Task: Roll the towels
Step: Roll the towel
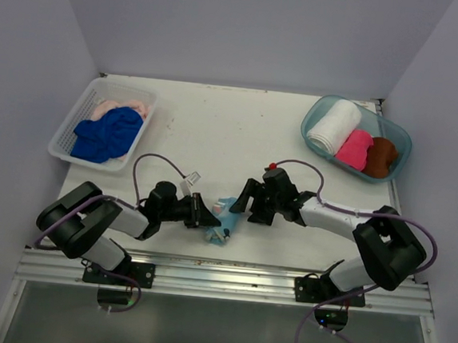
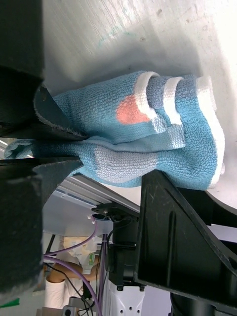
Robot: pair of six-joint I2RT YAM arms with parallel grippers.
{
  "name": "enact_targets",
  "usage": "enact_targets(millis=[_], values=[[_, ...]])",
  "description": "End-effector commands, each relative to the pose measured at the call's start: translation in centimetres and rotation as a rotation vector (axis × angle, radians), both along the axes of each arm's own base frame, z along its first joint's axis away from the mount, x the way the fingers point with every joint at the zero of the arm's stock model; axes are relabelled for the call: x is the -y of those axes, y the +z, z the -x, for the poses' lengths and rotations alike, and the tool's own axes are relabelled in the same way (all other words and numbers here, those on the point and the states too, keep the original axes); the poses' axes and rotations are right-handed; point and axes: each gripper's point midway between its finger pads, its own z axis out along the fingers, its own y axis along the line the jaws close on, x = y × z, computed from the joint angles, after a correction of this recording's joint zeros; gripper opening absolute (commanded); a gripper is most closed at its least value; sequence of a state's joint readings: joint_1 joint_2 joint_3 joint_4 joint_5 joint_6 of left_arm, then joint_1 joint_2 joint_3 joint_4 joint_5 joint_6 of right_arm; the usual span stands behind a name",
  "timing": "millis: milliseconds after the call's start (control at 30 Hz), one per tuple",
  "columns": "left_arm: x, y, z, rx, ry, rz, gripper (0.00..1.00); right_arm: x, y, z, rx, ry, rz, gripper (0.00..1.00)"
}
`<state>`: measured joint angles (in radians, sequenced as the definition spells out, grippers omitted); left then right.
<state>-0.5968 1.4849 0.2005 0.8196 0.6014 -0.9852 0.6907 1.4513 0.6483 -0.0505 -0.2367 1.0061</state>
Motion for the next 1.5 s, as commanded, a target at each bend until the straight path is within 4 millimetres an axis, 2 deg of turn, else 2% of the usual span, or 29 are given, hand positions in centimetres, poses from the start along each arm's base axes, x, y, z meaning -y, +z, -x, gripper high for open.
enact_targets(millis=[0, 400, 533, 567, 600, 667, 700, 733, 767, 800, 833, 900, 933, 967, 1000, 1033, 1167, 1300, 1333, 1367, 1400, 1433, 1467], values=[[-0.6, -0.4, 0.3, -0.005, 0.004, 0.019, 0.00, -2.2, 0.6, -0.8, 0.038, 0.013, -0.019, 0.80], [-1.3, -1.6, 0.5, -0.057, 0.004, 0.027, 0.00, -5.8, -0.4, -0.1, 0.039, 0.082, -0.001, 0.80], [-1.3, -1.9, 0.5, -0.070, -0.003, 0.017, 0.02, -6.0, -1.1, 0.1, 0.026, 0.090, 0.063, 0.75], [-1.3, -1.9, 0.4, -0.065, -0.005, 0.014, 0.07, -5.3, -2.1, 0.7, -0.006, 0.092, 0.120, 0.74], [-1.4, -1.9, 0.5, -0.069, -0.004, 0.009, 0.18, -5.3, -1.9, 0.0, 0.006, 0.074, 0.152, 0.72], [-1.4, -1.7, 0.1, -0.050, 0.005, 0.000, 0.28, -3.8, -3.1, 0.6, -0.041, 0.067, 0.252, 0.69], [-1.6, -1.7, 0.2, -0.055, 0.007, -0.015, 0.36, -3.7, -2.9, -0.1, -0.024, 0.050, 0.286, 0.68], [-1.7, -1.7, -0.2, -0.036, 0.016, -0.031, 0.41, -3.0, -3.2, 0.7, -0.053, 0.059, 0.332, 0.67], [-1.8, -1.7, -0.3, -0.032, 0.021, -0.044, 0.46, -2.5, -3.4, 0.6, -0.053, 0.052, 0.368, 0.67], [-2.1, -2.2, -0.1, -0.060, 0.025, -0.077, 0.52, -2.4, -3.0, -0.2, -0.027, 0.033, 0.397, 0.65], [-2.0, -1.4, -0.7, -0.013, 0.030, -0.081, 0.54, -1.7, -3.1, 0.3, -0.042, 0.039, 0.444, 0.64], [-2.4, -1.1, -0.7, -0.011, 0.036, -0.116, 0.62, -1.3, -2.7, -0.2, -0.033, 0.019, 0.494, 0.58], [-2.4, -0.6, -1.4, 0.023, 0.041, -0.131, 0.63, -0.1, -2.8, -0.2, -0.033, 0.003, 0.555, 0.56], [-2.6, -0.4, -1.5, 0.033, 0.044, -0.143, 0.67, 0.1, -2.5, -0.6, -0.029, -0.010, 0.572, 0.54], [-2.9, -0.3, -1.4, 0.031, 0.045, -0.167, 0.68, 0.5, -2.5, -0.6, -0.033, -0.021, 0.598, 0.50], [-3.0, 0.2, -2.1, 0.066, 0.054, -0.187, 0.69, 1.3, -2.5, -0.6, -0.034, -0.030, 0.641, 0.49], [-4.0, 0.5, -2.5, 0.095, 0.063, -0.275, 0.68, 2.6, -2.3, -0.6, -0.035, -0.052, 0.705, 0.46], [-4.3, 1.9, -3.4, 0.179, 0.081, -0.312, 0.68, 4.3, -2.1, -0.6, -0.036, -0.084, 0.790, 0.44], [-4.2, 2.1, -3.5, 0.201, 0.083, -0.326, 0.68, 5.3, -2.2, -0.2, -0.054, -0.085, 0.842, 0.43], [-3.7, 2.0, -2.8, 0.211, 0.055, -0.343, 0.67, 5.5, -2.0, -0.5, -0.047, -0.098, 0.863, 0.43], [-3.4, 2.5, -3.5, 0.239, 0.076, -0.368, 0.67, 6.2, -1.9, -0.3, -0.057, -0.103, 0.896, 0.44], [-2.9, 2.7, -3.3, 0.253, 0.066, -0.380, 0.67, 6.3, -2.0, -0.5, -0.060, -0.107, 0.916, 0.44], [-1.8, 2.8, -2.4, 0.268, 0.026, -0.386, 0.67, 6.5, -2.0, -0.5, -0.067, -0.120, 0.928, 0.44]])
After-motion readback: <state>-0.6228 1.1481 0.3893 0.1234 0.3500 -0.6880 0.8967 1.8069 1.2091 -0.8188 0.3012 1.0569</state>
